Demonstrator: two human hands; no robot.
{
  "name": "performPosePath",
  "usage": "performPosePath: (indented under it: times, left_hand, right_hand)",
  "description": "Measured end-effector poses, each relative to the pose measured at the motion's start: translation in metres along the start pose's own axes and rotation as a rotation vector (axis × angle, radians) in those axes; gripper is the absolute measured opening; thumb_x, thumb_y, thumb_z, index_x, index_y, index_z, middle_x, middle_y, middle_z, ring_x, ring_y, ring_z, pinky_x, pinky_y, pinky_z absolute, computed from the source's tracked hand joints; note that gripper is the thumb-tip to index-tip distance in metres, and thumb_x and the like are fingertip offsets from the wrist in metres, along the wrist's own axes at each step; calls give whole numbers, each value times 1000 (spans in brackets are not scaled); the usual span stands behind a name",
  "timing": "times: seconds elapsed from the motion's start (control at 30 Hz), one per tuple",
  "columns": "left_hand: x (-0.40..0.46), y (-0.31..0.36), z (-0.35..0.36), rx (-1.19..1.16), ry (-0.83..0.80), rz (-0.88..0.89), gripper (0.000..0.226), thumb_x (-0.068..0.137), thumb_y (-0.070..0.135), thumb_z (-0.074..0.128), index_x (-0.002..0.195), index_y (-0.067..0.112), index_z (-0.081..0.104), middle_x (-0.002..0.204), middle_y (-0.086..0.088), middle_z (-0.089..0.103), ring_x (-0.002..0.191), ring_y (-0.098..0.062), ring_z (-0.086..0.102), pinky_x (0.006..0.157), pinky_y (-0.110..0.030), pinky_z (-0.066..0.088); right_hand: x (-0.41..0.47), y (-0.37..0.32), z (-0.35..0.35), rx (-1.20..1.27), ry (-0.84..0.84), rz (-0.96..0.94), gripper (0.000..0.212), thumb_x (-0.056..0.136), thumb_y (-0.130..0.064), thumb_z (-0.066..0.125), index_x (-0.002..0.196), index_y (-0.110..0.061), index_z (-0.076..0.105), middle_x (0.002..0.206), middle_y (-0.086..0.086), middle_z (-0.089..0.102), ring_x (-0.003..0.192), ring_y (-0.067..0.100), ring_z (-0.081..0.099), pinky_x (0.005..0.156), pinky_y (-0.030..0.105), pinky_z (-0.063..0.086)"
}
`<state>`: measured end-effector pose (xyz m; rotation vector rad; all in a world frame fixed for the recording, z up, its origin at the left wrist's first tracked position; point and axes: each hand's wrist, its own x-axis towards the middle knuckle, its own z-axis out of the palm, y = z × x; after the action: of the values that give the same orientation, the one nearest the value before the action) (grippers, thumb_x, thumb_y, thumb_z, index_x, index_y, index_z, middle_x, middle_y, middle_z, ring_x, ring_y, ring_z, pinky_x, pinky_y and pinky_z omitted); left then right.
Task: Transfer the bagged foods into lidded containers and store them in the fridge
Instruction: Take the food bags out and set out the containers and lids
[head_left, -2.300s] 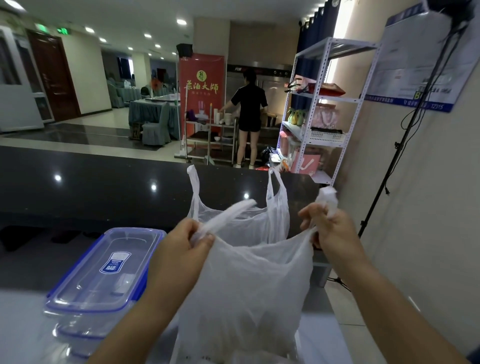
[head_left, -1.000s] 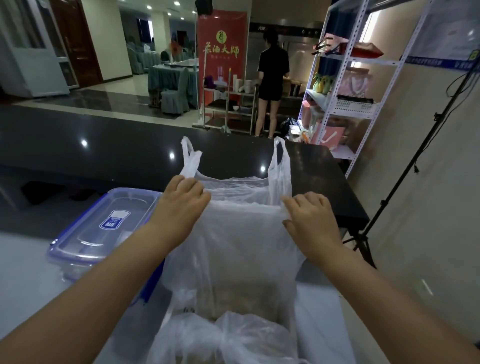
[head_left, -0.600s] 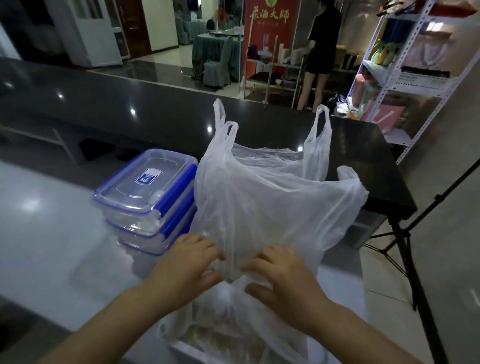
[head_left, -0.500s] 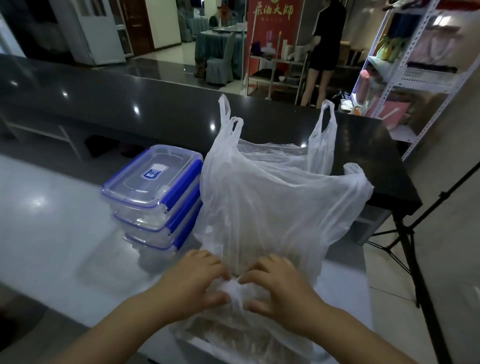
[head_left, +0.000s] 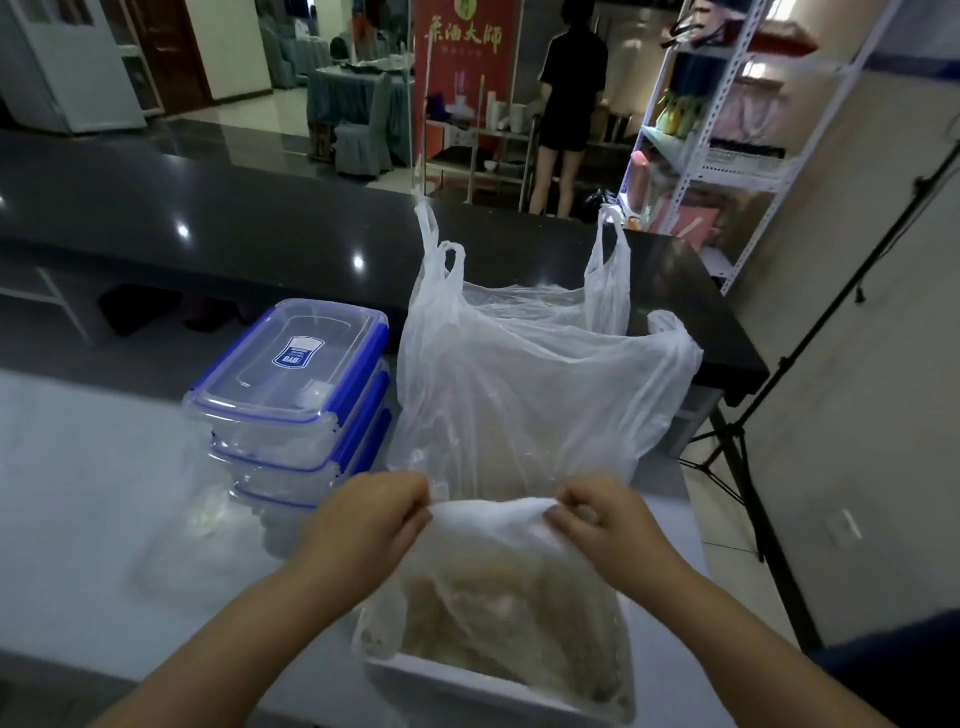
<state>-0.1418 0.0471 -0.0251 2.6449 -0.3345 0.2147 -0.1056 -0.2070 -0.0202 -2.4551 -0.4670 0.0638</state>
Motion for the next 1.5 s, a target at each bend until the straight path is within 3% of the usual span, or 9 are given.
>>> performPosePath:
  times: [0.2,0.27,0.37,0.47,0.63,0.9,1.2,1.37,1.5]
  left_hand:
    - [-13,-20,-20,-110,60,-203,17,88,23,56,78,32,45,75,12,55,70,-9,54,61,-31,45]
    - [-14,-16,-17,-203,18,-204,26,82,13,58,92,36,49,89,15,56,81,-9,56,70,-29,49]
    - [-13,2,-20,-355,-170,-127,66,76,25,67,131,40,35,115,19,49,100,-2,52,83,-21,48]
    - [-5,24,-24,-355,-255,-62,62,80,52,60,135,40,33,110,18,55,96,-2,55,84,-29,52]
    - [0,42,-35,-325,-2,5,19,81,45,62,92,30,61,79,10,59,73,-7,56,69,-38,53]
    - [5,46,-67,-328,162,35,12,82,32,67,78,27,56,70,7,55,66,-8,52,59,-26,45]
    - [0,42,-77,-321,511,-61,15,85,25,63,77,16,54,65,5,54,62,-9,52,53,-21,39]
    - [5,43,-93,-335,586,-62,19,87,27,60,75,13,55,65,6,55,62,-12,53,54,-22,40]
    - [6,39,-85,-82,537,-142,19,86,27,62,93,13,54,84,-1,59,75,-25,57,62,-33,42]
  right_hand:
    - [-16,0,-22,479,367,398,18,94,-17,52,78,-7,55,73,4,54,69,17,48,58,26,38]
    - [-23,-10,-21,520,289,391,5,91,-9,54,93,-13,56,87,2,58,75,14,53,61,23,44]
    - [-29,-27,-12,466,145,301,53,79,-1,64,118,-34,49,110,-11,52,93,9,56,73,24,53]
    - [-29,-34,-4,355,202,168,44,71,-13,78,105,-35,61,105,-2,57,91,16,59,77,28,53]
    - [-31,-48,-20,283,340,127,16,79,-9,70,71,0,60,76,20,58,69,17,48,61,29,37]
    - [-41,-57,-57,-51,214,113,30,74,-34,75,60,-18,54,59,-7,47,54,7,40,54,27,36]
    - [-44,-67,-86,585,556,279,32,96,-29,48,86,1,54,66,11,61,42,14,58,38,21,44]
    - [-39,-63,-99,637,746,284,28,99,-24,44,82,-4,54,70,18,62,44,11,60,45,20,50]
    - [-40,-50,-91,727,727,375,19,97,-19,47,104,-3,54,100,17,65,73,17,67,80,37,56]
